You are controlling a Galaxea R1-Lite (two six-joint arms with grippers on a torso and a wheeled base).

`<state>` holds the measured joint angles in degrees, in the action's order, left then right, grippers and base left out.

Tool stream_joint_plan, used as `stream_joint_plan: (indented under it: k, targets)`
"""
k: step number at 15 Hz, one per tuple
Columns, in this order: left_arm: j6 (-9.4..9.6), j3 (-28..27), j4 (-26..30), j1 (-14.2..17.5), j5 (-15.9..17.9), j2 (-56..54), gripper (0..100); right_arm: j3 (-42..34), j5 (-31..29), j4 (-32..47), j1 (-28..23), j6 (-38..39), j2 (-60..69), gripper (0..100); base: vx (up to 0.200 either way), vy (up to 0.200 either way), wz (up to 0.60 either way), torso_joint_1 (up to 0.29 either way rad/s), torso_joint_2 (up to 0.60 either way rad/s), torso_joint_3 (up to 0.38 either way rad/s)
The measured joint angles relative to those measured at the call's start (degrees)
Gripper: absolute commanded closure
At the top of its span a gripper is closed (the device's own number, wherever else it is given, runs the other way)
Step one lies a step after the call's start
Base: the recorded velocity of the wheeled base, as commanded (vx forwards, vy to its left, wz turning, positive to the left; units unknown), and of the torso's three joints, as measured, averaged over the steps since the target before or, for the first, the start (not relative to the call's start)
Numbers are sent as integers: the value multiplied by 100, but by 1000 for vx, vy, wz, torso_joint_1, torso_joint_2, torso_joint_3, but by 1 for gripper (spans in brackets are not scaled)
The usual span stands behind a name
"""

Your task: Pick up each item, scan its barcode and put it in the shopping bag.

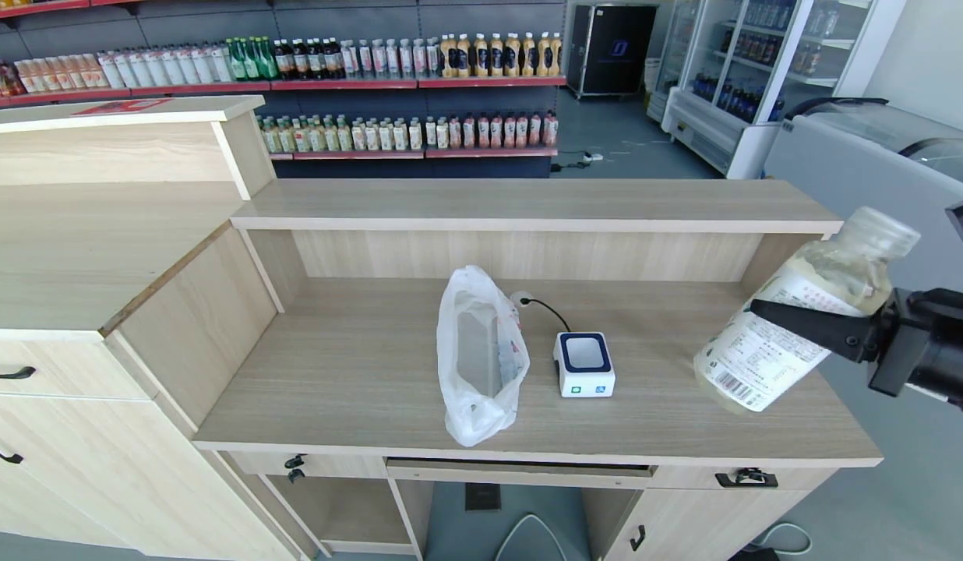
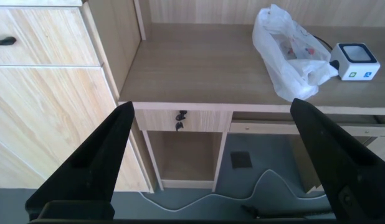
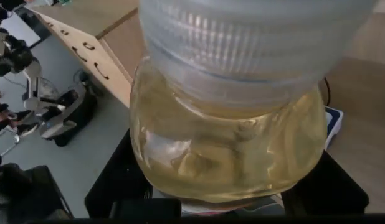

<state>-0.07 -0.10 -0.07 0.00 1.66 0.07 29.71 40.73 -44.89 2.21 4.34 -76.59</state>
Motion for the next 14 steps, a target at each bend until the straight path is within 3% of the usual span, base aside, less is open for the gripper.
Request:
stream_joint_plan:
  k: [5,8,14]
  targets:
    - [0,0,0,0,1,0,0,52,-291,-798,-1403,-3045,-1770,100,0,0,0,0,0,0]
    - [0,0,0,0,1,0,0,206,-277,-780,-1819,-4966,-2210,100,0,0,0,0,0,0]
    - [0,0,0,0,0,0,0,301,-154,-1587,-1985,-5798,-2365,100,0,0,0,0,0,0]
